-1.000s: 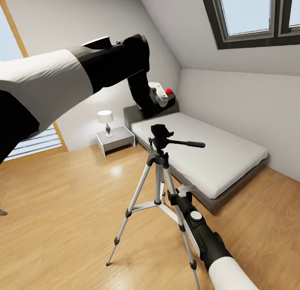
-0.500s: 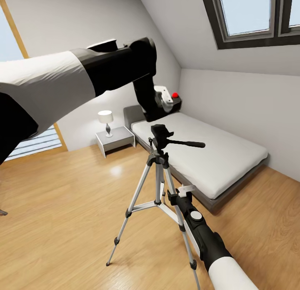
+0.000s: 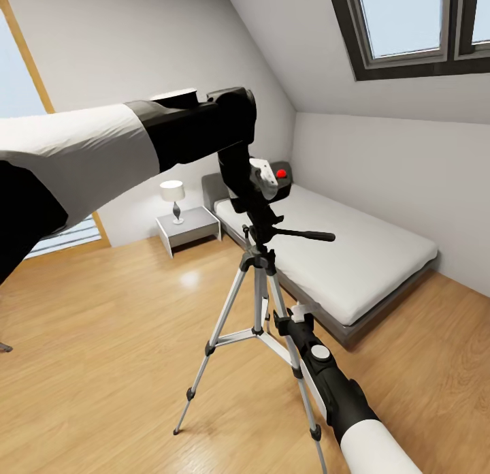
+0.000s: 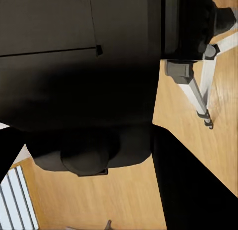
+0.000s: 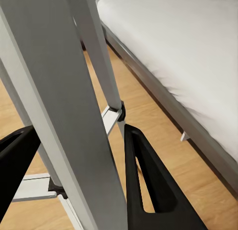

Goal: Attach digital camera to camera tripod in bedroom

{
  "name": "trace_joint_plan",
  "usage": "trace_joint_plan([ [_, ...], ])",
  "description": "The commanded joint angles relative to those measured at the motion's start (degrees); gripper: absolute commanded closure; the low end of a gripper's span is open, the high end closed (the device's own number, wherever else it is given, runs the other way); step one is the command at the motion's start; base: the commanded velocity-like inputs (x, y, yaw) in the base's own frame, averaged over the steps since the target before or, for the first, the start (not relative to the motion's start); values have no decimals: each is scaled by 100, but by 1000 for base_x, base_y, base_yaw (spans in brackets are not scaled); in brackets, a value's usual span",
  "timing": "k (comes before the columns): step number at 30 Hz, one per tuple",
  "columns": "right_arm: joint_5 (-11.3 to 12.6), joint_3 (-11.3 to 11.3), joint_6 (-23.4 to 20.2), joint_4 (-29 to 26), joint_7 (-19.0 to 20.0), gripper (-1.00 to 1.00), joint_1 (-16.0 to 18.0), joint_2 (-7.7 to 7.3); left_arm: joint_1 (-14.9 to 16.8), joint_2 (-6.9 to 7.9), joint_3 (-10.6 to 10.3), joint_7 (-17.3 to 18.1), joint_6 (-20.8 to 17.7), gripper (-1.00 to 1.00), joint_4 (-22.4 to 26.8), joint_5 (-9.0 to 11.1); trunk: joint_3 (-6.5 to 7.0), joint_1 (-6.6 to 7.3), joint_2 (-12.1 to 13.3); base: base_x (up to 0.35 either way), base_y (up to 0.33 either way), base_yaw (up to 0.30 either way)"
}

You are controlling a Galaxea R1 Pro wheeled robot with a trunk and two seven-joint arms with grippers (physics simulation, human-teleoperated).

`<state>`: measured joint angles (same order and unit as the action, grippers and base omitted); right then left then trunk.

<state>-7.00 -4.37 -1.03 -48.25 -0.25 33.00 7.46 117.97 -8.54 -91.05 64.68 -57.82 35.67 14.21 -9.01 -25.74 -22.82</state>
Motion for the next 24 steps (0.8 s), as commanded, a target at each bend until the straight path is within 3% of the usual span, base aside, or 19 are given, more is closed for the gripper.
trace_joint_plan([
  [1,-47,-2,-11,8,8,100,2,1,8,0,-26,11,-17,100,42,12,-14,-4,-10,0,0,0],
  [5,-47,-2,-11,15,8,100,-3,1,0,23,4,205,-13,100,259,18,-14,-4,-10,0,0,0],
  [10,-47,-2,-11,17,8,100,0,1,-2,147,43,1225,21,100,334,-13,-14,-4,-10,0,0,0],
  [13,-47,-2,-11,17,8,100,1,1,-2,179,33,1418,35,100,341,-29,-14,-4,-10,0,0,0],
  [19,-47,-2,-11,17,8,100,0,1,-2,192,5,1468,47,100,273,-70,-14,-4,-10,0,0,0],
  [24,-47,-2,-11,17,8,100,0,1,-2,157,36,865,39,100,-156,-122,-14,-4,-10,0,0,0],
])
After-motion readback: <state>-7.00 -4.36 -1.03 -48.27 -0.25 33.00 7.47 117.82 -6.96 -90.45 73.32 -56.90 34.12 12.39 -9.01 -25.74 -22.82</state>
